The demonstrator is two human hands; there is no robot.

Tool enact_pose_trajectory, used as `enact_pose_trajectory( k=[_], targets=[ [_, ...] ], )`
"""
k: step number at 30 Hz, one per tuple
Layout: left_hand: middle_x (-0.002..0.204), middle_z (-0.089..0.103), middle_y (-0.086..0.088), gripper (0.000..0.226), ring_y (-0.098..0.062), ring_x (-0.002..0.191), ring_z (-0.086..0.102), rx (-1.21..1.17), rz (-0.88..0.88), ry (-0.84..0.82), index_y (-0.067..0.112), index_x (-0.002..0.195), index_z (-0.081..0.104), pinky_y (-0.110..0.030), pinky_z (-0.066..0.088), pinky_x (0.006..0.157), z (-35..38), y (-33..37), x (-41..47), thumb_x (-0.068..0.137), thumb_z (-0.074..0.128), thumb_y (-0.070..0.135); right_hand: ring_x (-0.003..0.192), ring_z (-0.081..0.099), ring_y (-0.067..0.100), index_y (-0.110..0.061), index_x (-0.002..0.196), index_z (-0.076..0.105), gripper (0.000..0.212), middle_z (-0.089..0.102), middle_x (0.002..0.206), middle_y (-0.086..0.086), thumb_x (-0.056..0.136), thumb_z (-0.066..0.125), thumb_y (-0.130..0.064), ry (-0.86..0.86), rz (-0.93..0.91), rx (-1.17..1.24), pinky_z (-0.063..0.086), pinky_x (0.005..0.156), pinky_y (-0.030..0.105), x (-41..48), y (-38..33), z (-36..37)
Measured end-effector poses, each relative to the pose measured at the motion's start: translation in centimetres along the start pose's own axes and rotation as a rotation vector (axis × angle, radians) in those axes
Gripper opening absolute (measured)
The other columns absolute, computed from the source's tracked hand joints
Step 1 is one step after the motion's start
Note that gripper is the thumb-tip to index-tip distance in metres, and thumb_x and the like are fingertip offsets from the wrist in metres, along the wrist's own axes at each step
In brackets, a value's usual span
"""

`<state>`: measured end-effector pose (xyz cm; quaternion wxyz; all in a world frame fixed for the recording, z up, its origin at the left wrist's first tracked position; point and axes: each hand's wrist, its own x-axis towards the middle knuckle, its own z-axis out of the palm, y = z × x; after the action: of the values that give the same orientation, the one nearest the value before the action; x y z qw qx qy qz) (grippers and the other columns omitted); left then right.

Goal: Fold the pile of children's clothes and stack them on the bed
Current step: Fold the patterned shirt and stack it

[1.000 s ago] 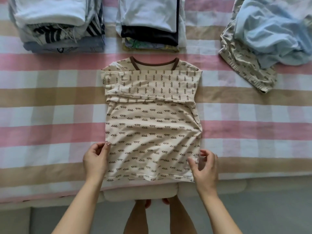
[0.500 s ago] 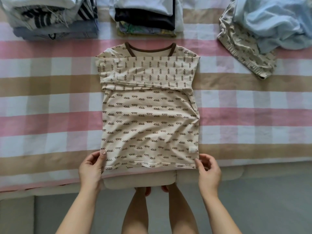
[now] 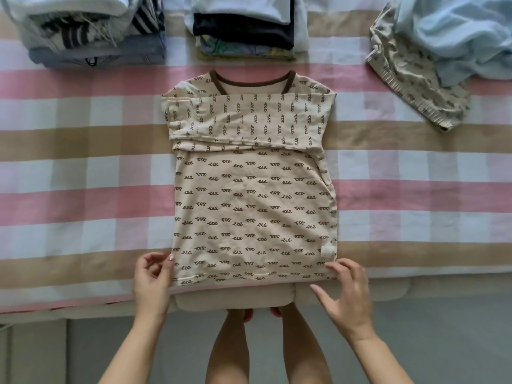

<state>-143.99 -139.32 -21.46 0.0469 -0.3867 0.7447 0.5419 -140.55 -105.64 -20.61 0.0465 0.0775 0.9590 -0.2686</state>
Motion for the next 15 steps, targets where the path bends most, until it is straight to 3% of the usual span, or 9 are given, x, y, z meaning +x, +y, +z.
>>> enact_pose_trajectory(
  k=[2,4,7,9,12,15],
  targets=[
    [0.088,0.055,-0.002,0.020,-0.009,0.079,0.053,0.217,0.278,-0.002,0.023,0.091,0.049,-0.016,0.045,0.074,-0.8,0.2,-0.6,0.083,0.068,0.023,0.102,0.042,0.025,-0.022,0.104,0.053,0.069,0.047,0.109,0.010,0.047,0.092,-0.022,-0.052,-0.144,-0.170,0.034,0.089,0.032,0.0,0.3,0.5],
    [0.099,0.054,-0.005,0.039,-0.016,0.091,0.049,0.526,0.681,-0.095,0.012,0.101,0.052,-0.025,0.040,0.086,-1.4,0.0,-0.5,0.074,0.066,0.037,0.105,0.040,0.029,-0.024,0.104,0.050,0.075,0.041,0.113,0.009,0.043,0.092,-0.015,-0.055,-0.167,-0.235,0.033,0.089,0.037,0.3,1.0,0.9],
    [0.114,0.050,-0.004,0.044,-0.025,0.101,0.047,0.770,0.988,-0.280,0.018,0.107,0.051,-0.038,0.042,0.087,-1.7,-0.5,0.7,0.070,0.061,0.040,0.105,0.040,0.031,-0.024,0.101,0.052,0.057,0.041,0.115,0.010,0.056,0.083,-0.007,0.022,-0.217,-0.242,0.036,0.089,0.039,0.9,1.9,1.2],
    [0.114,0.052,-0.002,0.035,-0.026,0.102,0.048,0.833,1.054,-0.286,0.021,0.105,0.051,-0.042,0.045,0.082,-1.5,-0.4,1.4,0.071,0.057,0.027,0.102,0.042,0.030,-0.022,0.095,0.062,0.024,0.042,0.113,0.008,0.072,0.065,-0.018,0.057,-0.262,-0.221,0.039,0.086,0.040,1.5,2.2,0.7],
    [0.099,0.067,-0.012,0.021,-0.025,0.095,0.051,0.763,1.110,-0.301,0.019,0.095,0.054,-0.039,0.044,0.077,-1.5,0.1,2.2,0.076,0.049,0.010,0.094,0.044,0.029,-0.011,0.078,0.074,0.019,0.050,0.106,0.008,0.073,0.057,-0.018,-0.015,-0.215,-0.087,0.038,0.084,0.030,3.0,2.2,-0.5],
    [0.086,0.068,-0.002,0.025,-0.015,0.085,0.055,0.501,0.873,-0.320,0.016,0.084,0.063,-0.025,0.044,0.076,-1.6,1.7,2.8,0.072,0.048,0.000,0.090,0.050,0.032,-0.005,0.078,0.071,0.012,0.058,0.098,0.014,0.069,0.068,0.003,-0.042,-0.016,0.079,0.032,0.086,0.015,5.2,1.6,-2.0]
  ],
)
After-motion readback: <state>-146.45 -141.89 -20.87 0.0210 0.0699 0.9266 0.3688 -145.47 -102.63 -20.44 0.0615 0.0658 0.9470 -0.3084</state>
